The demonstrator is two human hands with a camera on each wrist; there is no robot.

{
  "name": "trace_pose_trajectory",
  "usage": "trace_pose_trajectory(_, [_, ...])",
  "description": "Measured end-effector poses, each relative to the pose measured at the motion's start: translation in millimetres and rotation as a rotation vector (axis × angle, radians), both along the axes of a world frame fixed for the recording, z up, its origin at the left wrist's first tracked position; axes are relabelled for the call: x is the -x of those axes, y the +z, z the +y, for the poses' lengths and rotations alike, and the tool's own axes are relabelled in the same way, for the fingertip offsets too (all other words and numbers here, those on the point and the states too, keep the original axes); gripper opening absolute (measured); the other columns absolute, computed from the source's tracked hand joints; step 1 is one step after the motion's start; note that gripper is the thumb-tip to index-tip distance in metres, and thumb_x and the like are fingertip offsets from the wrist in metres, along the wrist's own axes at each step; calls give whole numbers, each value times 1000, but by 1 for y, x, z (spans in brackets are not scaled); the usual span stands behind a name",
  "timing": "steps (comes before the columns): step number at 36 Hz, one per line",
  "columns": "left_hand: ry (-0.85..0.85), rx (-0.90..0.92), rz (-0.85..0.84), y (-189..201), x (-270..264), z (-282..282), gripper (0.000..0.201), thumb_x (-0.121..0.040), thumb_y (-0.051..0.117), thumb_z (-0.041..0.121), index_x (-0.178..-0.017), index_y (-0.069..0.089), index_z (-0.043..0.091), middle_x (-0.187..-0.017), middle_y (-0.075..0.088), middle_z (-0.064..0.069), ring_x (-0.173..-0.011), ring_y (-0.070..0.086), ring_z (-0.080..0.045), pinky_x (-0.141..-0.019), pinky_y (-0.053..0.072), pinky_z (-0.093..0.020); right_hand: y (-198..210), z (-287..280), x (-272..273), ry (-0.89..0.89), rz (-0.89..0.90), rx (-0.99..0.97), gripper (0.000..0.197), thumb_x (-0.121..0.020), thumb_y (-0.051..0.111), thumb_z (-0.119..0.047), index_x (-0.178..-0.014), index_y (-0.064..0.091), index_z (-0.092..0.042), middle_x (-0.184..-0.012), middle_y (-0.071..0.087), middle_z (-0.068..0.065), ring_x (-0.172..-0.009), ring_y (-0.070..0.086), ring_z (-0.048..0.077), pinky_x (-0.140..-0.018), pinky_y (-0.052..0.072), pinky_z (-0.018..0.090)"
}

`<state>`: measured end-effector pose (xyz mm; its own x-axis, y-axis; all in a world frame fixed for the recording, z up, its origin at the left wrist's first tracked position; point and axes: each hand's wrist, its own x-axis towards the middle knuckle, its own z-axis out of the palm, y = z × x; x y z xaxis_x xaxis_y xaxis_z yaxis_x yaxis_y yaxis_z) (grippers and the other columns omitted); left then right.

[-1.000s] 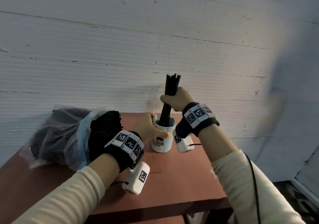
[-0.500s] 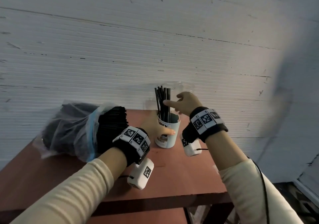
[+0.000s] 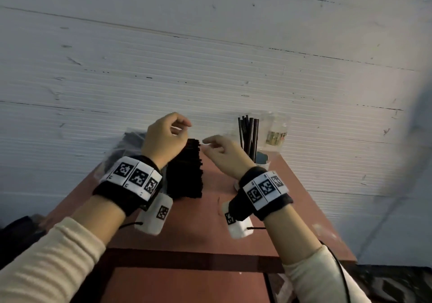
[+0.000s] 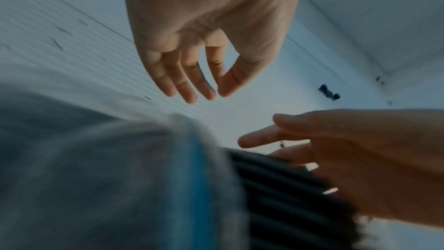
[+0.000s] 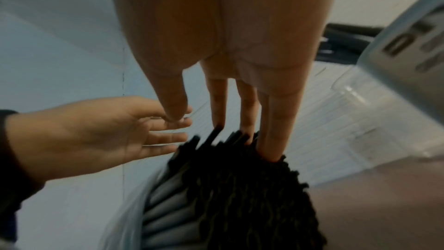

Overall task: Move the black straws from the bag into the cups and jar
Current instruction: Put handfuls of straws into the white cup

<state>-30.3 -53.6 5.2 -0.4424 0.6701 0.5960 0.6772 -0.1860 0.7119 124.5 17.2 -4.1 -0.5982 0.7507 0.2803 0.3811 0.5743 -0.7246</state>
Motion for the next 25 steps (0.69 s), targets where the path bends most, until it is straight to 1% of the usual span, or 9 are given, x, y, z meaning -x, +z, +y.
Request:
trace_pose_trajectory(3, [59, 91, 41, -6, 25, -10, 17, -83, 60, 10, -88, 67, 24, -90, 67, 9, -79, 63, -12, -77, 51, -28, -9, -9, 20, 64, -160, -34, 42, -93, 57, -41, -130, 56, -21, -120, 61, 2, -109, 58, 16, -93, 43, 26])
trace_pose_trajectory(6, [58, 189, 69, -17, 43, -15, 14, -84, 63, 13, -93, 69, 23, -98, 68, 5, -89, 63, -13, -84, 52, -30, -16, -15, 34, 99, -204, -108, 40, -92, 60, -39, -128, 59, -21, -124, 62, 2, -113, 56, 16, -94, 41, 25])
trace_pose_trajectory(8, [0, 251, 95, -23, 50, -17, 15, -85, 65, 14, -97, 68, 24, -104, 68, 3, -98, 63, -14, -90, 51, -31, -20, -14, 39, 103, -194, -141, 30, -91, 62, -32, -119, 65, -21, -117, 65, 0, -106, 58, 15, -89, 41, 22])
trace_pose_trajectory(11, [-56, 327, 133, -29, 53, -22, 25, -88, 67, 17, -112, 67, 23, -111, 64, 7, -102, 61, -12, -95, 49, -30, -21, -7, 38, 84, -163, -122, 14, -90, 63, -22, -102, 68, -20, -93, 66, -2, -86, 57, 13, -76, 40, 22])
trace_pose_trajectory(14, [-102, 353, 100, -34, 57, -24, 29, -90, 66, 21, -119, 64, 25, -111, 61, 10, -108, 60, -10, -99, 48, -31, -17, 1, 29, 104, -137, -77, 7, -88, 65, -17, -93, 67, -21, -81, 63, -4, -73, 57, 9, -74, 48, 24])
trace_pose_trajectory(17, [-136, 341, 90, -36, 60, -23, 29, -90, 67, 24, -119, 63, 26, -120, 65, 4, -114, 60, -11, -102, 48, -36, -16, 11, 18, 101, -81, 7, 9, -89, 64, -13, -86, 65, -21, -76, 59, 3, -68, 56, 14, -72, 53, 29])
trace_pose_trajectory(19, [-136, 346, 90, -36, 59, -23, 31, -90, 66, 24, -121, 63, 24, -123, 64, 2, -116, 59, -12, -103, 47, -36, -15, 14, 14, 93, -35, 65, 6, -91, 61, -13, -90, 63, -19, -73, 56, 2, -69, 57, 16, -70, 55, 35])
trace_pose_trajectory(21, [-136, 346, 85, -37, 59, -23, 33, -91, 65, 24, -123, 62, 23, -127, 62, 1, -120, 57, -13, -105, 46, -36, -14, 12, 13, 81, -30, 100, 11, -93, 59, -20, -103, 60, -15, -77, 55, 2, -72, 57, 17, -65, 55, 32])
trace_pose_trajectory(25, [-127, 361, 81, -39, 61, -20, 35, -90, 65, 21, -124, 62, 25, -132, 61, 0, -123, 55, -12, -106, 44, -35, -21, 5, 20, 100, -102, 81, 29, -91, 63, -32, -118, 59, -23, -104, 60, 6, -93, 63, 21, -85, 56, 38])
